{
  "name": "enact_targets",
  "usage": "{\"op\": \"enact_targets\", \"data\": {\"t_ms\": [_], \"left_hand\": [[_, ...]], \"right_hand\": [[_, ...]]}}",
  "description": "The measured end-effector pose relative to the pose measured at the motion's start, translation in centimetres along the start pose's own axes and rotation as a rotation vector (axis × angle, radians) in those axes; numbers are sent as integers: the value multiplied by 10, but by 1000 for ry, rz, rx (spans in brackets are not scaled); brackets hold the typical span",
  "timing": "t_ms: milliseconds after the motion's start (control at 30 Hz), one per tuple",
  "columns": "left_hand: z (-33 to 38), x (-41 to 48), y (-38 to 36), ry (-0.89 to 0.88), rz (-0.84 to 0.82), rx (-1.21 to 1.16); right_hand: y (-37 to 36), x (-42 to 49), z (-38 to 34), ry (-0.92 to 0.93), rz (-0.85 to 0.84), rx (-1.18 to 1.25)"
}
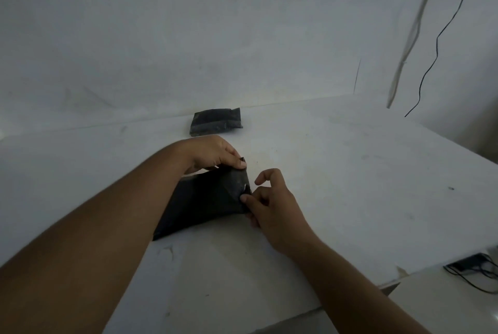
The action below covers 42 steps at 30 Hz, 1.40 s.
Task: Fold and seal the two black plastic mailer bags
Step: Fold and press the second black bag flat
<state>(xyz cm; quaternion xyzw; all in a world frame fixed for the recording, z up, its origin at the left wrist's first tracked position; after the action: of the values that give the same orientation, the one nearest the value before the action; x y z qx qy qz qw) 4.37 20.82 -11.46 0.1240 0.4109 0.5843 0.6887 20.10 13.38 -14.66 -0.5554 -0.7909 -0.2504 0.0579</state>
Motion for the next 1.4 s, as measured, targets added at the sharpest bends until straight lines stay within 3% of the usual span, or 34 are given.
{"op": "enact_targets", "data": {"t_ms": [200, 367, 600, 667, 767, 867, 1000, 1133, 1200, 1267, 1333, 1400], "left_hand": [[-4, 11, 1, -12, 87, -150], [-19, 9, 0, 85, 26, -183], [-10, 4, 2, 9, 217, -167], [-4, -14, 10, -26, 284, -20], [-3, -53, 1, -73, 396, 385], [-11, -96, -33, -228, 540, 690], [-32, -105, -39, -496, 732, 755], [-37, -103, -36, -551, 743, 841], [-34, -104, -37, -562, 762, 932], [-31, -102, -34, -546, 773, 981], [-34, -99, -32, -512, 737, 976], [-34, -99, -29, -502, 730, 946]], "right_hand": [[5, 4, 16, -131, 94, 225], [4, 5, 19, -162, 102, 257], [10, 3, 22, -269, 147, 355], [12, 3, 22, -297, 178, 361], [12, 4, 24, -335, 191, 375], [11, 7, 24, -377, 155, 355], [16, 10, 22, -426, 141, 374], [24, 11, 18, -435, 131, 277], [35, 16, 12, -326, 147, 42], [47, 22, -16, 12, 152, -419], [32, 18, -48, 385, 23, -754], [12, 14, -55, 570, -172, -902]]}}
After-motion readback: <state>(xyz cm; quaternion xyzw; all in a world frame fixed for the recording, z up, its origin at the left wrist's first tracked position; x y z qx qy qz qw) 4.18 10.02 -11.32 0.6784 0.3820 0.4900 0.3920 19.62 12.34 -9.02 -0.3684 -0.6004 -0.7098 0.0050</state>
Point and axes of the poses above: each hand's wrist, its own x-axis towards the middle knuckle, its own y-axis out of the back of the hand, z = x × y, the point moved 8 cm from there along x, towards the middle knuckle, and after that the axes turned 11 degrees about y, right-handed, at the moved point
